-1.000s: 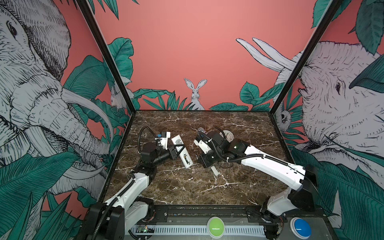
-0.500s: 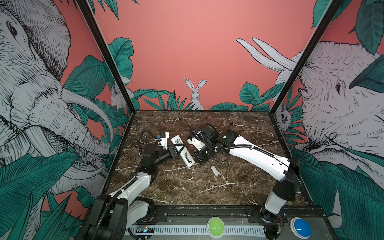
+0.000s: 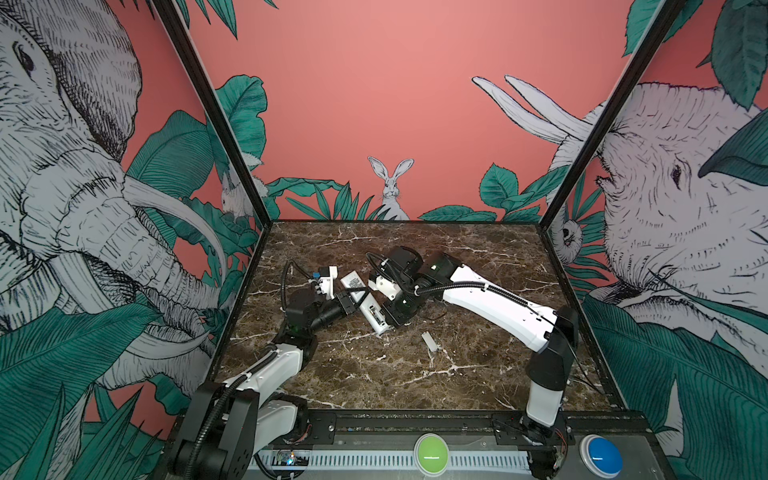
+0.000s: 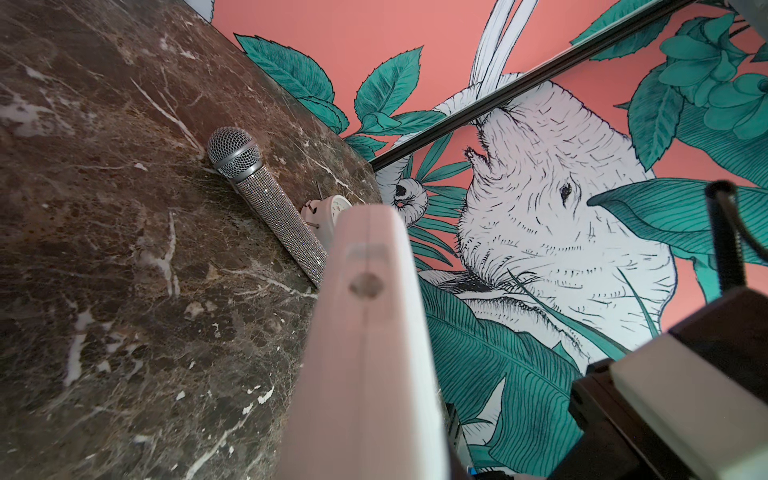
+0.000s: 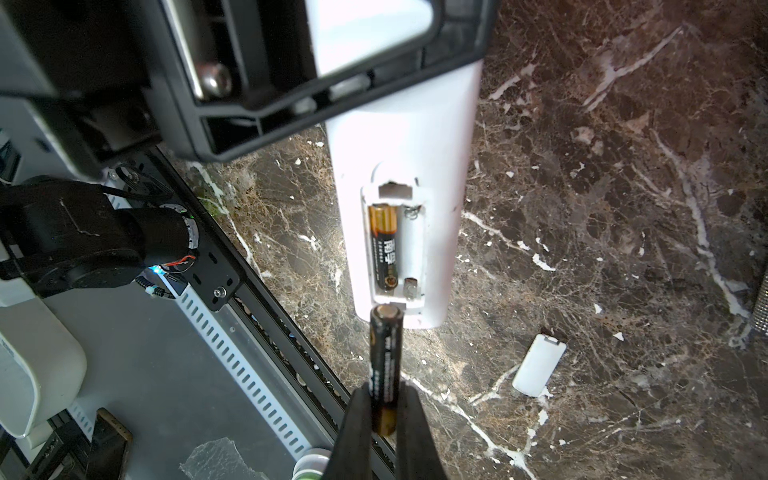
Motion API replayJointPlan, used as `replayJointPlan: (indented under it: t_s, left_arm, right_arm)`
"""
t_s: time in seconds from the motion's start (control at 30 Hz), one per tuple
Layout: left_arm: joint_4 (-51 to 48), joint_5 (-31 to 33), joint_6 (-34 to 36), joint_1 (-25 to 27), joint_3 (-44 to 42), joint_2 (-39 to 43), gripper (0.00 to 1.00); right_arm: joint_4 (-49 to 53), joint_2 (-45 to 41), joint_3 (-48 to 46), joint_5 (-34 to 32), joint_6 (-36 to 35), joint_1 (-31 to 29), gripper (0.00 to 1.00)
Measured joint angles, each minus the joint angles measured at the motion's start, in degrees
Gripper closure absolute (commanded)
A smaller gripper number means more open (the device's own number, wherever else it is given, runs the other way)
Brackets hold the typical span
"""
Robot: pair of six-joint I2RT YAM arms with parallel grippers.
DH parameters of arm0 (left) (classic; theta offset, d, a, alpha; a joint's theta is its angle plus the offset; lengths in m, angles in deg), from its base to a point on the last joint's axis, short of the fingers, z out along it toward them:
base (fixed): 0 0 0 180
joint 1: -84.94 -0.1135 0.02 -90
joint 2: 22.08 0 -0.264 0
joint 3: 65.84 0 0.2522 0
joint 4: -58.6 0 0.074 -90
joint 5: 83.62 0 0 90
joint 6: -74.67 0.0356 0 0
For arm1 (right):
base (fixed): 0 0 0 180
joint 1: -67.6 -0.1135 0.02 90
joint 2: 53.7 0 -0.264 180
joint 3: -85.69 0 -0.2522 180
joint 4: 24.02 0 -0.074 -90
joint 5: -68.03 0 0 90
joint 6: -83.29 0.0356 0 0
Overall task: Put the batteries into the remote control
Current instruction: 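Carry the battery to the compartment with the right gripper while the left brings the remote, then lower the AA battery into the open compartment beside the seated battery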
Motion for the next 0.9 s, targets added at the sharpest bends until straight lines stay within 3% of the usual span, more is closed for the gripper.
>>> replayJointPlan:
  t_s: [0.9]
  left_arm:
    - [0.5, 2.34, -3.28, 0.09, -2.43, 1.29, 1.0]
  right_arm:
    - [3.96, 7.15, 6.64, -0.87, -0.17, 0.0, 1.0]
